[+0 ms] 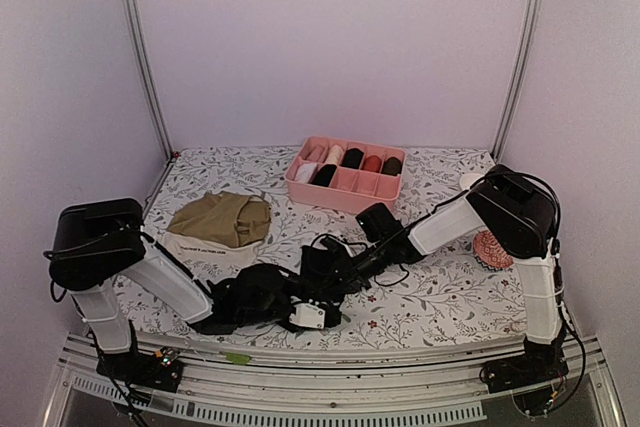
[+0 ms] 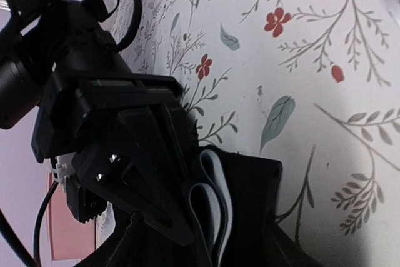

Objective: Roll the underwear
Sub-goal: Roll the underwear at the center of the board.

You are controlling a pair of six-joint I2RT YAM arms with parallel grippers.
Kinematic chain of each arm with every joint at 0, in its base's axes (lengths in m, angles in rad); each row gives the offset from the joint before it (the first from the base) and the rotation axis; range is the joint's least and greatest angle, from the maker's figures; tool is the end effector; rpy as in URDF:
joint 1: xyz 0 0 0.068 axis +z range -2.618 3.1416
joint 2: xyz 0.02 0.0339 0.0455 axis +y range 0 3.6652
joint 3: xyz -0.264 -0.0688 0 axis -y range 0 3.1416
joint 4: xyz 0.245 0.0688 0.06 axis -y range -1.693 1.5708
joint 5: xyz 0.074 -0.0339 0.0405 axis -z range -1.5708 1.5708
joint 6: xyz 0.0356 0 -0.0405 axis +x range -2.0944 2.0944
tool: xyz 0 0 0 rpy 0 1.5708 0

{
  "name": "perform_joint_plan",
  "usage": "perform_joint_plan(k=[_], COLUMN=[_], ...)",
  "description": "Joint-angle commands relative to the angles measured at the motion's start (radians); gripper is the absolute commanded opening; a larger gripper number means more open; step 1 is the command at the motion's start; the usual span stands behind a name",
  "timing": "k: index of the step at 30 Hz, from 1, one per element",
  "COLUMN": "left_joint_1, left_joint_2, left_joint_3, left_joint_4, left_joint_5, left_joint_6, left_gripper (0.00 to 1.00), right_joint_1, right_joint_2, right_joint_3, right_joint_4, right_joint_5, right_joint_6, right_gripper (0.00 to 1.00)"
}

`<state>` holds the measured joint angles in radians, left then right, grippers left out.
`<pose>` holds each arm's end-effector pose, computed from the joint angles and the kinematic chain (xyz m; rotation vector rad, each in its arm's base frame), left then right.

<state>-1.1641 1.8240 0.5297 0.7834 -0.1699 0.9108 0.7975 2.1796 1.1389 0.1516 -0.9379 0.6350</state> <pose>0.1265 -0.2786 0.0964 1.7309 1.1420 0.0217 0.2634 0.3110 0.0752 0.6645 -2.5073 -1.5701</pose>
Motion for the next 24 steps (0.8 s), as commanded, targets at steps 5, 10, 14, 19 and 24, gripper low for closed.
perform_joint_plan(k=[5,10,14,19,24], left_joint_1=[0.045,0.056,0.080,0.127,0.101], left_joint_2=[-0.094,-0.166,-0.239,-0.250,-0.119], left_joint_3=[-0.014,-0.003,-0.039,-0.118,-0.078], left_joint_4=[-0.242,-0.378,-0.444,-0.405,-0.291], left_joint_5=[-0.028,0.010,0.061,0.065,0.033], left_joint_6=[0.010,-0.047,-0.045,0.025,0.049], left_gripper=[0.46,0.44,0.54,0.59,0.59], right_joint_1=[0.004,0.003,0.004,0.003,0.004], right_joint_2=[0.047,0.050,0.050,0.052,0.063], right_joint_3=[-0.059,-0.062,-0.064,-0.066,-0.067], right_joint_4=[-0.148,-0.151,-0.153,-0.147,-0.137], right_joint_5=[0.091,0.094,0.096,0.094,0.092], right_joint_6=[-0.043,-0.056,-0.062,-0.061,-0.054], right_gripper=[0.10,0.09,0.09,0.09,0.09])
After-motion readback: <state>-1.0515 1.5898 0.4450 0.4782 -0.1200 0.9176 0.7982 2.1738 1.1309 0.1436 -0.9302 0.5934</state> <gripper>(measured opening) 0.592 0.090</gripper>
